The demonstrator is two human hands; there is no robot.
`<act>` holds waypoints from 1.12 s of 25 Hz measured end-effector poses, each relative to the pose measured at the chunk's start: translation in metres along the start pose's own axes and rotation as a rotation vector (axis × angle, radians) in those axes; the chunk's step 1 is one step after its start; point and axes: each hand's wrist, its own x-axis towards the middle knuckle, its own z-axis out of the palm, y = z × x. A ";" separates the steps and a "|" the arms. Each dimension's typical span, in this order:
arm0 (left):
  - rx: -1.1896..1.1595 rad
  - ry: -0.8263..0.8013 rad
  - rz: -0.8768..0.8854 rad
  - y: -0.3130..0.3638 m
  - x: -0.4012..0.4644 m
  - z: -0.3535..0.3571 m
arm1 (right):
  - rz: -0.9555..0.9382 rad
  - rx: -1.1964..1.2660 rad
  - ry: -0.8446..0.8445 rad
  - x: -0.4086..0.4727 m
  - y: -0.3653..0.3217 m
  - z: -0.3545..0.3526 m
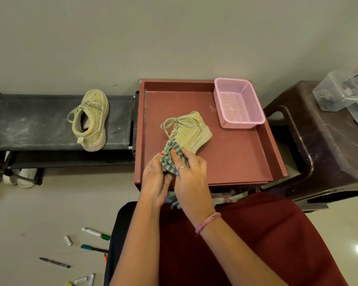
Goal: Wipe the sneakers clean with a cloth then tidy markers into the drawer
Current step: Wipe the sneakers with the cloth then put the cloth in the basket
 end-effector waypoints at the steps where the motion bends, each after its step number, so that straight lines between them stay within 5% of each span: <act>1: 0.004 -0.002 0.002 0.001 -0.001 0.002 | -0.055 -0.005 0.043 0.001 0.008 0.003; 3: 0.009 0.002 0.014 0.003 -0.004 0.006 | -0.090 0.043 0.032 0.007 0.027 0.005; 9: -0.033 0.060 0.010 0.004 -0.003 0.007 | 0.281 0.191 0.037 0.056 0.073 -0.005; 16: 0.039 0.055 -0.017 0.010 -0.001 0.005 | -0.091 0.162 0.015 -0.002 0.031 -0.009; 22: -0.062 0.075 -0.032 0.007 -0.001 0.005 | 0.260 0.137 0.028 0.076 0.068 -0.001; 28: -0.042 0.054 -0.026 0.006 0.001 0.000 | 0.161 0.169 -0.004 0.047 0.044 0.000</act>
